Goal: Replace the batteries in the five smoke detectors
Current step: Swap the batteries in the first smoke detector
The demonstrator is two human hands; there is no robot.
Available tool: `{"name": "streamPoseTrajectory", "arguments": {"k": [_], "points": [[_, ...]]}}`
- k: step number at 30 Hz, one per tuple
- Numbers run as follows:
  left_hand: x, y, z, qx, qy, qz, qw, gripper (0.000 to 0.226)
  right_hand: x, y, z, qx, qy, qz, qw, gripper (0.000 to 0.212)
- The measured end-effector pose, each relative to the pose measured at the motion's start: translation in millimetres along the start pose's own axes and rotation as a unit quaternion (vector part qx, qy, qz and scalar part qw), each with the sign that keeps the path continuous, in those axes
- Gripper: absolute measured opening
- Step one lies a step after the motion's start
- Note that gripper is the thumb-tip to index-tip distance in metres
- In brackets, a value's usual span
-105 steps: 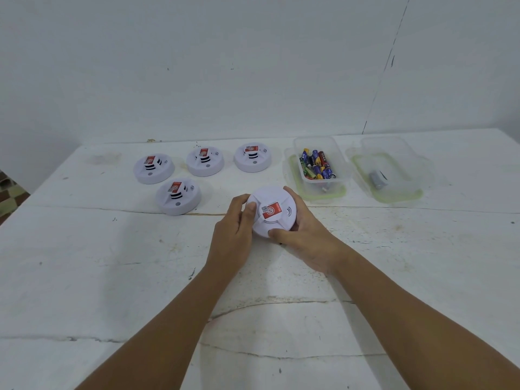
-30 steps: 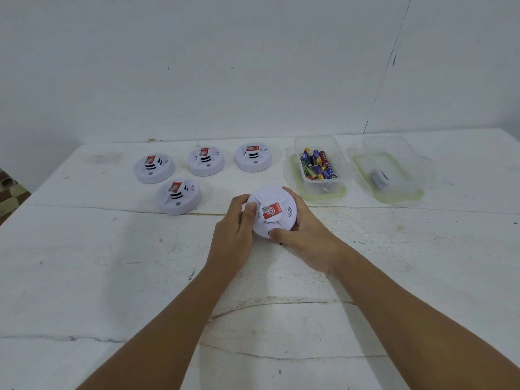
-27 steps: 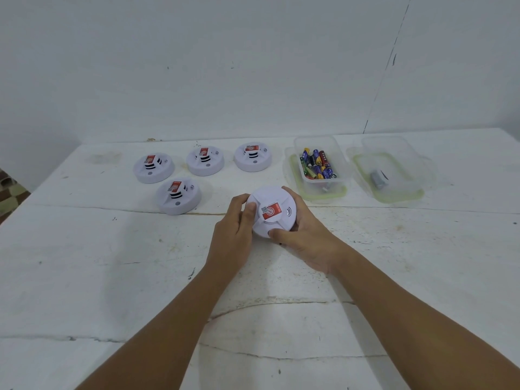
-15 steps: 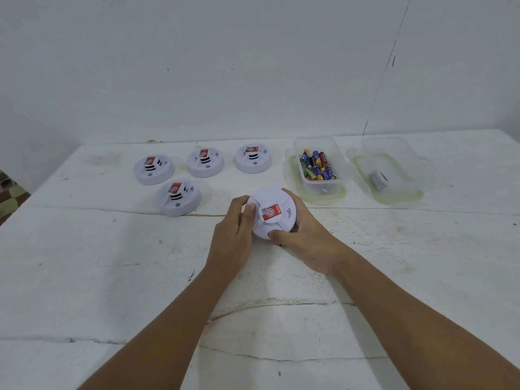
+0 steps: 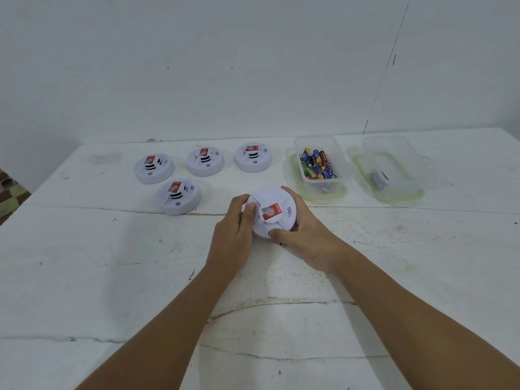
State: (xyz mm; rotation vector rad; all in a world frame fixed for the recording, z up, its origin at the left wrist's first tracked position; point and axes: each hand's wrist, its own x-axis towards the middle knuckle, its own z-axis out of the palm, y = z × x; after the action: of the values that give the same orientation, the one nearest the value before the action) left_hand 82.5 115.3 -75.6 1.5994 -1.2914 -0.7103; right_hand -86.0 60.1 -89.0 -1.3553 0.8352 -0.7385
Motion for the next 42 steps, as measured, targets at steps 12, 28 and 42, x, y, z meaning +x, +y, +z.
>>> {"name": "streamPoseTrajectory", "arguments": {"k": [12,28,42], "points": [[-0.7,1.4,-0.1,0.005,0.000,0.002,1.000,0.034,0.1,-0.7,-0.2,-0.021,0.006,-0.003,1.000,0.088],[0.0,0.8,0.1,0.008,0.001,-0.002,1.000,0.034,-2.6,-5.1,0.7,-0.024,0.003,-0.011,1.000,0.084],[-0.5,1.5,-0.1,0.003,0.002,-0.003,1.000,0.033,-2.8,-5.7,1.6,-0.013,0.002,-0.010,1.000,0.083]]}}
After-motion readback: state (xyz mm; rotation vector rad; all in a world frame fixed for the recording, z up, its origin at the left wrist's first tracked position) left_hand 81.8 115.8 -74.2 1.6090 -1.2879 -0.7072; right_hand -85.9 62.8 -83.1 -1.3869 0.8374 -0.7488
